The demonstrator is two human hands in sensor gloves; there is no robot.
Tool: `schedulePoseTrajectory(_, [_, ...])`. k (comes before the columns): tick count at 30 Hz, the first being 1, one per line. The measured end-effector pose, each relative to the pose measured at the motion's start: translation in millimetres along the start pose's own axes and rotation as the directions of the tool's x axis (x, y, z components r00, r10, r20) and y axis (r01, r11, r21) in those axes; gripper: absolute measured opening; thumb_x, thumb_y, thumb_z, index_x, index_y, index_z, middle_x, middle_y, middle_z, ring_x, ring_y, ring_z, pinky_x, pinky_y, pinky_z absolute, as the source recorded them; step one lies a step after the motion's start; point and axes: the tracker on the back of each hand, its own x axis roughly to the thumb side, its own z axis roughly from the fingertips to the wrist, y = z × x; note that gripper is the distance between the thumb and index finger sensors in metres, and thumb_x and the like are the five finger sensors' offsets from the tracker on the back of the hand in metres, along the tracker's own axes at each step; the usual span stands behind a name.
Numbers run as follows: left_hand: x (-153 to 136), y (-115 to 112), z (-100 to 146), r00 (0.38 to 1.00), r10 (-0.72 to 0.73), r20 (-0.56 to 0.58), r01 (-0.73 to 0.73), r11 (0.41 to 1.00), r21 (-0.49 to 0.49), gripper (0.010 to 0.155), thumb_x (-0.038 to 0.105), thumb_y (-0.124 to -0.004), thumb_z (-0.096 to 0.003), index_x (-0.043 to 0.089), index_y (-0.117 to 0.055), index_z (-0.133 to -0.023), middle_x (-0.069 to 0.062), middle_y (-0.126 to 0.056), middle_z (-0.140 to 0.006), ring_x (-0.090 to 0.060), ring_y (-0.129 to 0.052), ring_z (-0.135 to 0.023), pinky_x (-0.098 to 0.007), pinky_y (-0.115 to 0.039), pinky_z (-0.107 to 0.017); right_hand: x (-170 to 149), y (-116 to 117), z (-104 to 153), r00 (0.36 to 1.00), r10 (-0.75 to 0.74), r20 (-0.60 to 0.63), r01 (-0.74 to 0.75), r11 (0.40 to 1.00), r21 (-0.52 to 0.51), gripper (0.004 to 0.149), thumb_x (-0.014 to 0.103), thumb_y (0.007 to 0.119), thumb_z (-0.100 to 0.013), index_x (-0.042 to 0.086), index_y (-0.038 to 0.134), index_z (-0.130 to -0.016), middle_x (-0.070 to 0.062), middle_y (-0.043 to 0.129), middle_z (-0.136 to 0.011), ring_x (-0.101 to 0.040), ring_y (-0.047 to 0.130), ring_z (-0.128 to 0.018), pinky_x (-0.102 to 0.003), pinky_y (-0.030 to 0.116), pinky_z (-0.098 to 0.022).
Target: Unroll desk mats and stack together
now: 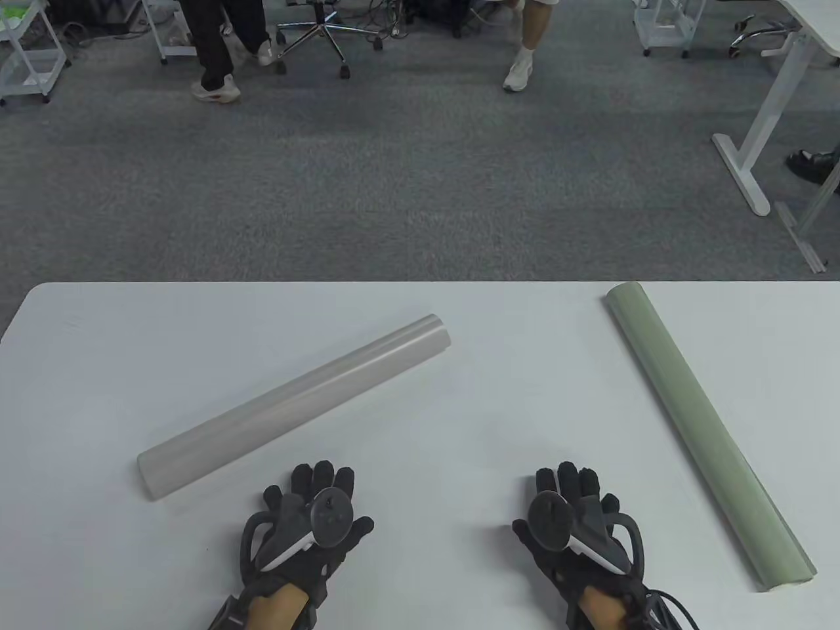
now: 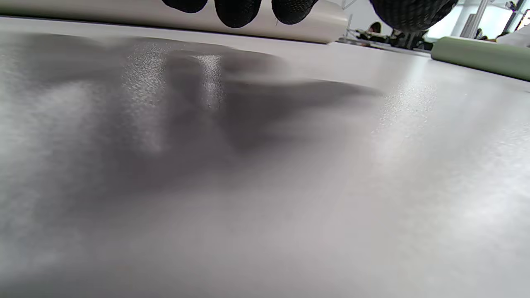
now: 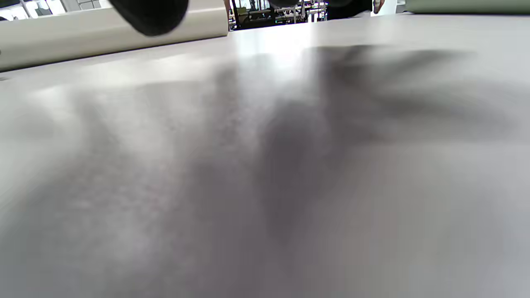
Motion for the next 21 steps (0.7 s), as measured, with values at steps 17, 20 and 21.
schedulePoseTrajectory(17, [-32, 29, -20, 0.996, 0.023, -0.086, -0.014, 0.994, 0.104, 0.085, 0.060, -0.058, -0.0541, 0.018, -0.035, -0.125, -0.020, -0.028, -0.134, -0.057, -0.030, -0.119, -0.082, -0.029, -0.072, 2, -7, 3, 1.000, -0.004, 0.010, 0.004, 1.000, -0.017, 0.084, 0.050, 0.059, -0.055, 0.001, 0.027, -0.116, -0.041, 0.018, -0.116, -0.070, 0.022, -0.103, -0.087, 0.032, -0.060])
schedulePoseTrajectory(20, [-46, 43, -31, 0.993, -0.008, -0.115, 0.027, 0.986, 0.167, 0.085, 0.060, -0.059, -0.0543, 0.018, -0.034, -0.124, -0.019, -0.025, -0.134, -0.056, -0.029, -0.120, -0.082, -0.030, -0.073, 3, -8, 5, 1.000, -0.002, 0.019, 0.003, 1.000, -0.020, 0.085, 0.050, 0.059, -0.055, 0.000, 0.027, -0.116, -0.041, 0.019, -0.116, -0.070, 0.023, -0.103, -0.087, 0.032, -0.060])
schedulePoseTrajectory(21, [-52, 50, -36, 0.991, -0.018, -0.130, 0.043, 0.980, 0.192, 0.084, 0.059, -0.059, -0.0544, 0.019, -0.035, -0.124, -0.019, -0.026, -0.134, -0.056, -0.029, -0.120, -0.081, -0.031, -0.073, 2, -9, 6, 1.000, -0.006, 0.020, 0.006, 1.000, -0.021, 0.085, 0.050, 0.059, -0.055, 0.000, 0.027, -0.116, -0.041, 0.019, -0.116, -0.070, 0.023, -0.103, -0.087, 0.032, -0.060])
